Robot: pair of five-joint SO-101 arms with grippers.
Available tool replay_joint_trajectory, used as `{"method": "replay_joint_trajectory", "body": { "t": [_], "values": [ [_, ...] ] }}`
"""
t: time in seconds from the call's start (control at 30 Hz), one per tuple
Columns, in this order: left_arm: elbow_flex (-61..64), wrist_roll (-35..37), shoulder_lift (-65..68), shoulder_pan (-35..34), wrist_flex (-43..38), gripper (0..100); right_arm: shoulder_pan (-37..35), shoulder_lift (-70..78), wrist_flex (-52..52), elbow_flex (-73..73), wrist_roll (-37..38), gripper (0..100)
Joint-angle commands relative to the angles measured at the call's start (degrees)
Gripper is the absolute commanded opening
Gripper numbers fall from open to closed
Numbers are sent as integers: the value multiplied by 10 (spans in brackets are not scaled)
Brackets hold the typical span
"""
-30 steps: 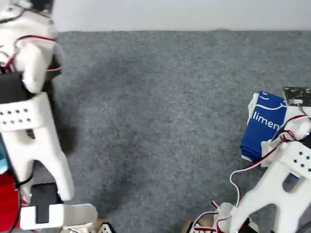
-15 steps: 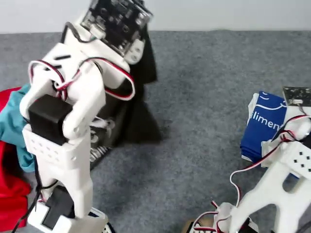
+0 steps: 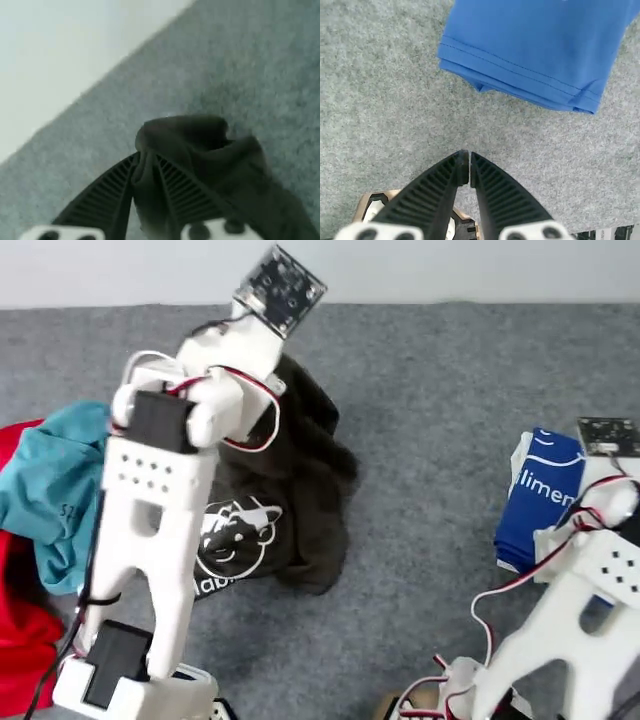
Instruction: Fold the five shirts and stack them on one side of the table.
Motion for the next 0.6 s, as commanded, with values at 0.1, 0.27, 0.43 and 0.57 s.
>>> {"method": "replay_joint_trajectory", "body": {
  "t": [0.1, 0.27, 0.43, 0.57],
  "values": [
    [27, 7, -16, 23, -161, 14, -39, -17, 23, -3, 1, 9],
    [27, 7, -15, 47, -311, 14, -54, -17, 23, -3, 1, 9],
    [25, 6, 19, 29, -476, 15, -57, -13, 22, -3, 1, 9],
    [25, 6, 55, 18, -530, 15, -61, -12, 22, -3, 1, 9]
  ]
}}
